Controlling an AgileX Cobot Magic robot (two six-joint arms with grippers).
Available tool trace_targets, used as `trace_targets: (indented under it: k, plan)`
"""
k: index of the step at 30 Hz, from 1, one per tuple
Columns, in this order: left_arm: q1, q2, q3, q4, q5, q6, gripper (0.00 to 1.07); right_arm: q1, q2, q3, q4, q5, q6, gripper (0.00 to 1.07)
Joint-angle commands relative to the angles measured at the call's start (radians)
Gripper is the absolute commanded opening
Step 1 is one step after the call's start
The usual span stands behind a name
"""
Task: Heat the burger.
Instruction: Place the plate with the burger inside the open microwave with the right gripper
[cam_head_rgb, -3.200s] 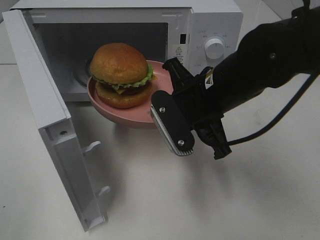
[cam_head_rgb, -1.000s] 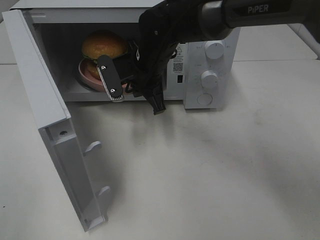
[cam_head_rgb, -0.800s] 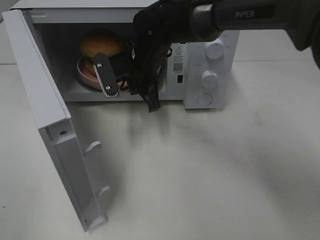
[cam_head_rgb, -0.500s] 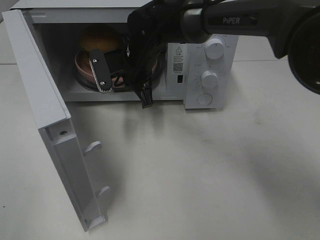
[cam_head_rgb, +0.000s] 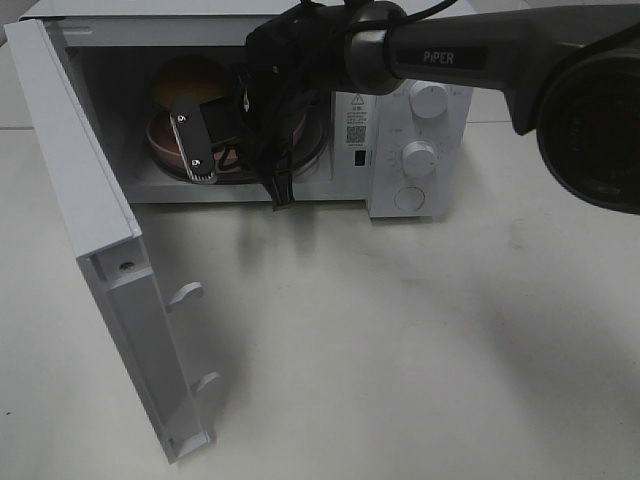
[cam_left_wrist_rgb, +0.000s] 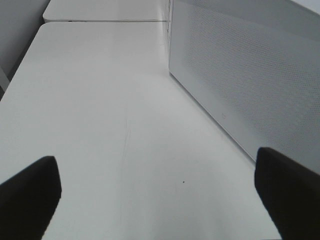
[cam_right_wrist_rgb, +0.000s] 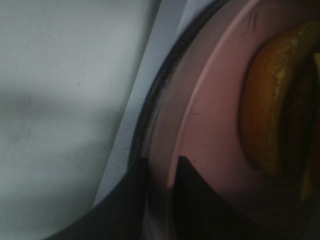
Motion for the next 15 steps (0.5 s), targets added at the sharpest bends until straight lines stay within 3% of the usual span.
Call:
trace_targets:
  k: [1, 3, 6, 15]
  plan:
    - [-0.006, -0.025, 0.003, 0.004, -0.009, -0.004, 1.00, -0.003, -0.006, -0.008, -0.001, -0.013, 0.009, 0.31]
    - [-0.006, -0.025, 0.003, 0.004, -0.009, -0.004, 1.00, -0.003, -0.006, -0.008, 0.020, -0.001, 0.032, 0.51]
    - [-0.006, -0.025, 0.003, 0.004, -0.009, -0.004, 1.00, -0.003, -0.006, -0.003, 0.032, 0.012, 0.082, 0.58]
    - [-0.006, -0.025, 0.003, 0.004, -0.009, -0.004, 1.00, 0.004, -0.026, 0.006, 0.035, 0.012, 0.243, 0.59]
